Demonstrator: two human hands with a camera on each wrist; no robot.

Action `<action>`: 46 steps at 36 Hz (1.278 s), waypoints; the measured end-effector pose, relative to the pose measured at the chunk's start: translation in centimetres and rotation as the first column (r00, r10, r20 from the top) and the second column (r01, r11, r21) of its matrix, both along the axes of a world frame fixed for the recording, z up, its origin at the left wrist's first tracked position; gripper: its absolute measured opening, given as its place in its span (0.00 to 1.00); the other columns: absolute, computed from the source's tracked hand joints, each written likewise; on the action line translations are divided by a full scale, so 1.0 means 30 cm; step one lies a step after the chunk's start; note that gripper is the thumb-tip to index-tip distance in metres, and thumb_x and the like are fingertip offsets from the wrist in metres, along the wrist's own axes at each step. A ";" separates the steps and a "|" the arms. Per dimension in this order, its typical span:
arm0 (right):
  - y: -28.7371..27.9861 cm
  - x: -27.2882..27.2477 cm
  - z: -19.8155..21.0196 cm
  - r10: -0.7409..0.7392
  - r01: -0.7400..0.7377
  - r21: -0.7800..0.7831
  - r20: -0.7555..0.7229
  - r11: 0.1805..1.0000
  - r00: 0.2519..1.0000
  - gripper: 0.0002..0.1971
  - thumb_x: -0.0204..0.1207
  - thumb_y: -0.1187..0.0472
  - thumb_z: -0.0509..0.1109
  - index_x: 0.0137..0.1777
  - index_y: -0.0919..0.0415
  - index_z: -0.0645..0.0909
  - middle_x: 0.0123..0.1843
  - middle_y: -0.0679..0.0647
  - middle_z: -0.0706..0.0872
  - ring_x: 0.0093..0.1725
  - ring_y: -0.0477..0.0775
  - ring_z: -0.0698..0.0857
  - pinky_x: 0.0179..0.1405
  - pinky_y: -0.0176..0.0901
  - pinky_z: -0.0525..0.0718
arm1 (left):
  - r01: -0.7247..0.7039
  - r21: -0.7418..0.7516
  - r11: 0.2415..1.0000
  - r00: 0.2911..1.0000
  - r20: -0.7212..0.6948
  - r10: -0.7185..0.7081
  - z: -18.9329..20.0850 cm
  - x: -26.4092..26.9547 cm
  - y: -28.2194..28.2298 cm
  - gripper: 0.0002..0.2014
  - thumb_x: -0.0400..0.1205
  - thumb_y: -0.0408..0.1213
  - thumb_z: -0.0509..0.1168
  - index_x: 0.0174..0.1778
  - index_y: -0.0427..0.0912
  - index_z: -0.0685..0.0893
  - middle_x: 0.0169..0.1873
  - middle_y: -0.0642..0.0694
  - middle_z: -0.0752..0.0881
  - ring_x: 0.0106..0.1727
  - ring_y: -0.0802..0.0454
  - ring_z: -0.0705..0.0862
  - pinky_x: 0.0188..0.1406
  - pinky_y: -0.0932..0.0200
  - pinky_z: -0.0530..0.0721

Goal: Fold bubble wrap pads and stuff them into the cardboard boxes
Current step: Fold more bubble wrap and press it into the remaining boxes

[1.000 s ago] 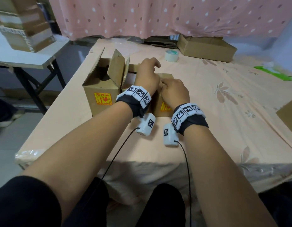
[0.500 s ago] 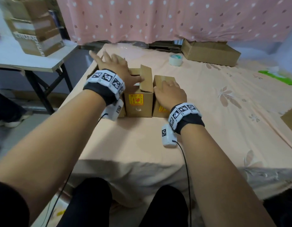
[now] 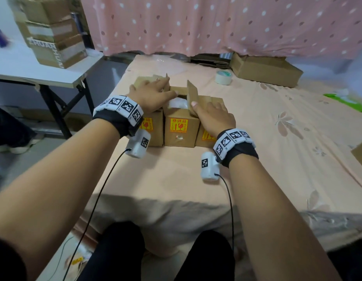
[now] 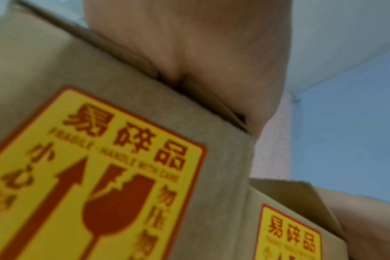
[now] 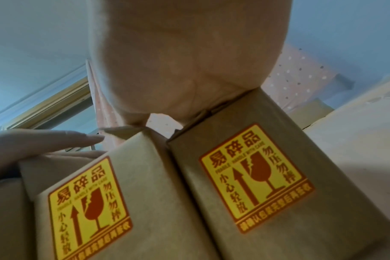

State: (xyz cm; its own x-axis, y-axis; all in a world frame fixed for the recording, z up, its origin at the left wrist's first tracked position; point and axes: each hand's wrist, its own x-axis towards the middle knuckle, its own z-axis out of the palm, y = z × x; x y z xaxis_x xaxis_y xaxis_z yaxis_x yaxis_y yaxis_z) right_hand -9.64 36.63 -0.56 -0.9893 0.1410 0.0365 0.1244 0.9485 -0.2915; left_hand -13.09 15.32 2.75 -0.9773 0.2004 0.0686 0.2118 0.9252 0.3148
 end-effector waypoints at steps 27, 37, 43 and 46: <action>-0.044 0.020 0.024 -0.058 0.049 0.073 0.117 0.996 0.991 0.49 0.75 0.22 0.43 0.89 0.55 0.54 0.91 0.56 0.51 0.89 0.57 0.45 0.81 0.67 0.51 | 0.104 -0.278 0.955 0.995 0.030 -0.099 -0.051 -0.008 0.047 0.36 0.78 0.76 0.40 0.83 0.70 0.61 0.89 0.56 0.51 0.89 0.41 0.47 0.76 0.15 0.37; -0.051 0.007 0.013 -0.078 0.066 0.111 0.105 0.992 0.991 0.48 0.76 0.24 0.42 0.88 0.56 0.57 0.90 0.56 0.54 0.89 0.57 0.47 0.80 0.66 0.55 | 0.093 -0.265 0.960 0.996 0.014 -0.092 -0.050 -0.002 0.057 0.35 0.79 0.76 0.43 0.82 0.70 0.64 0.88 0.56 0.53 0.89 0.40 0.50 0.76 0.16 0.39; -0.064 0.024 0.006 -0.087 0.079 0.135 0.056 0.988 0.995 0.51 0.75 0.22 0.37 0.87 0.58 0.58 0.89 0.58 0.57 0.89 0.59 0.50 0.82 0.68 0.52 | 0.126 -0.193 0.973 0.975 -0.159 -0.158 -0.031 0.043 0.052 0.30 0.79 0.72 0.47 0.50 0.55 0.86 0.61 0.51 0.85 0.66 0.42 0.80 0.70 0.31 0.68; -0.083 0.056 -0.004 -0.031 0.037 0.189 -0.036 0.981 0.999 0.42 0.82 0.29 0.39 0.87 0.57 0.58 0.88 0.61 0.59 0.88 0.62 0.52 0.84 0.68 0.49 | 0.170 -0.178 0.969 0.908 -0.353 -0.224 -0.035 0.088 0.038 0.22 0.85 0.59 0.52 0.38 0.50 0.83 0.46 0.49 0.88 0.50 0.45 0.84 0.65 0.41 0.74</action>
State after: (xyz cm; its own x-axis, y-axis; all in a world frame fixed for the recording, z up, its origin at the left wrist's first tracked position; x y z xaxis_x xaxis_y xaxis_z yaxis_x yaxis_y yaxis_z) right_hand -7.97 34.14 -0.67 -0.9819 0.1618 0.0985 0.1507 0.9823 -0.1109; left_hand -10.47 16.47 1.69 -0.8275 0.4205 0.3721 0.4702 0.8812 0.0498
